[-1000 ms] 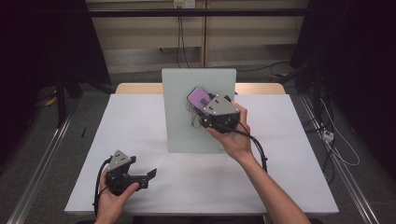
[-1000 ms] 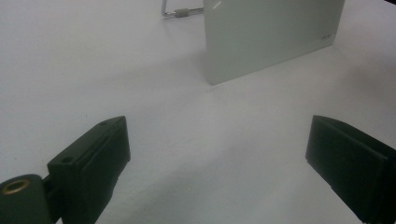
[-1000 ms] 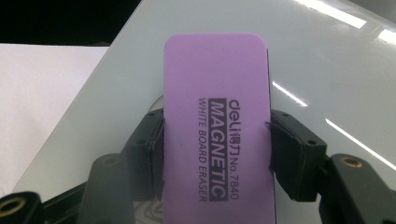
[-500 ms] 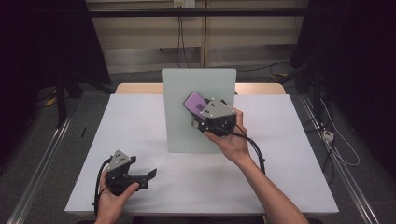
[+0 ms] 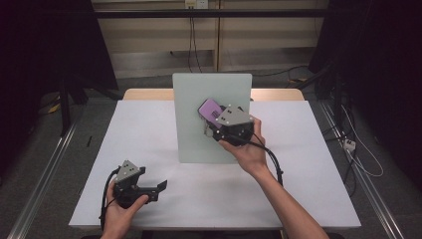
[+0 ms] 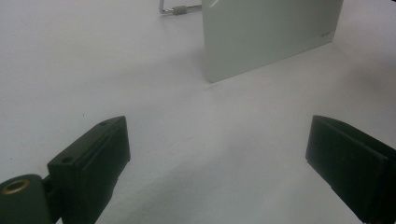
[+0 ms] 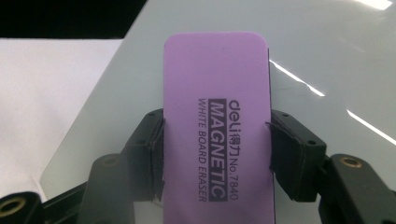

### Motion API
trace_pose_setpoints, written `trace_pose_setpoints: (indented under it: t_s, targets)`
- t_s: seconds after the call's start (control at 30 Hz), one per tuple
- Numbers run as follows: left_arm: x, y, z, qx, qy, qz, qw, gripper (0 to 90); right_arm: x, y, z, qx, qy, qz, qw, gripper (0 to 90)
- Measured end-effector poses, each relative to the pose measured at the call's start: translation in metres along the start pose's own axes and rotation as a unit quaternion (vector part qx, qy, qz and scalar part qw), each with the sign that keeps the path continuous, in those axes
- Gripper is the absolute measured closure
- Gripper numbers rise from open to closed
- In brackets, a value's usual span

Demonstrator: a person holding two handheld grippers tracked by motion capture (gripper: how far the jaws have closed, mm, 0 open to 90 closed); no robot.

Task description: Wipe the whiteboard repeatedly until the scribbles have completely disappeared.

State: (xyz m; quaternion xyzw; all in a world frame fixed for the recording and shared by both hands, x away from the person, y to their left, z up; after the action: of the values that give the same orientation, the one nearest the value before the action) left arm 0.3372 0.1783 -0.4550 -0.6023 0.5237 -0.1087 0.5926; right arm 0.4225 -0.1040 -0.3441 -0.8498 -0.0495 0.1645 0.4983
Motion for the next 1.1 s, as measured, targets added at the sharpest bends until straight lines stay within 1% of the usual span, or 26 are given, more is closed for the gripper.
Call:
trace_pose_setpoints:
  t_s: [0.1, 0.17, 0.2, 0.27, 0.3, 0.37, 0.43, 0.5, 0.63, 0.7, 0.83, 0.9, 0.97, 1.03, 1.07, 1.1]
  targets:
    - [0.000, 0.000, 0.000, -0.001, 0.000, 0.000, 1.0000, 6.4, -0.003, -0.002, -0.013, 0.011, 0.018, -0.003, 0.9998, 41.4]
    - [0.001, 0.000, 0.000, -0.002, 0.002, 0.001, 1.0000, 6.4, -0.005, -0.002, -0.022, 0.014, 0.031, -0.006, 0.9994, 41.5]
    - [0.001, 0.000, 0.000, -0.002, 0.002, 0.002, 1.0000, 6.4, -0.006, -0.003, -0.027, 0.020, 0.035, -0.007, 0.9992, 41.5]
    - [0.002, 0.000, 0.000, -0.004, 0.002, 0.000, 1.0000, 6.4, -0.007, -0.004, -0.032, 0.022, 0.042, -0.010, 0.9988, 41.4]
    - [0.002, 0.000, 0.000, -0.001, 0.003, 0.003, 1.0000, 6.4, -0.007, -0.004, -0.032, 0.024, 0.042, -0.007, 0.9988, 41.5]
    - [0.003, 0.000, 0.000, -0.001, 0.002, 0.004, 1.0000, 6.4, -0.007, -0.004, -0.030, 0.019, 0.045, -0.006, 0.9988, 41.5]
    - [0.003, 0.000, 0.000, -0.001, 0.003, 0.004, 1.0000, 6.4, -0.006, -0.003, -0.025, 0.016, 0.039, -0.003, 0.9991, 41.5]
    - [0.003, 0.000, 0.000, -0.001, 0.002, 0.004, 1.0000, 6.4, -0.005, -0.002, -0.019, 0.007, 0.037, -0.001, 0.9993, 41.5]
    - [0.003, 0.000, 0.000, -0.003, 0.002, 0.000, 1.0000, 6.4, -0.002, 0.002, -0.007, 0.004, 0.023, 0.002, 0.9997, 41.5]
    - [0.003, 0.000, 0.000, -0.003, 0.002, 0.001, 1.0000, 6.4, -0.001, 0.004, -0.001, -0.002, 0.013, 0.005, 0.9999, 41.5]
    - [0.003, 0.000, 0.000, -0.001, 0.003, 0.002, 1.0000, 6.4, 0.000, 0.011, 0.013, 0.002, -0.004, 0.008, 1.0000, 41.5]
    - [0.002, 0.000, 0.000, -0.003, 0.003, 0.001, 1.0000, 6.4, 0.001, 0.013, 0.018, -0.002, -0.012, 0.010, 0.9999, 41.5]
    - [0.002, 0.000, 0.000, -0.003, 0.003, 0.001, 1.0000, 6.4, 0.001, 0.014, 0.020, -0.001, -0.013, 0.012, 0.9998, 41.5]
    - [0.001, 0.000, 0.001, -0.003, 0.003, 0.000, 1.0000, 6.4, 0.001, 0.012, 0.017, 0.003, -0.020, 0.013, 0.9997, 41.5]
    - [0.001, 0.000, 0.001, -0.003, 0.003, -0.001, 1.0000, 6.4, 0.001, 0.011, 0.015, 0.001, -0.017, 0.011, 0.9998, 41.5]
    - [0.001, 0.000, 0.001, -0.002, 0.003, 0.001, 1.0000, 6.4, 0.001, 0.009, 0.013, 0.004, -0.013, 0.009, 0.9999, 41.5]
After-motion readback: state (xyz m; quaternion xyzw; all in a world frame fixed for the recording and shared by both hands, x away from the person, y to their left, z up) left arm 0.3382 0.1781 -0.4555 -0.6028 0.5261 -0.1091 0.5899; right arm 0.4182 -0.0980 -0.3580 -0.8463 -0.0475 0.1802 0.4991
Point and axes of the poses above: each handheld gripper's, and its own axes: x roughly forward along the jaws, y roughly out of its underside, z roughly to its left, the point moved 4 cm from there along x, roughly forward along the jaws, and after that the axes turned 15 degrees about y, right-handed, at the moved point
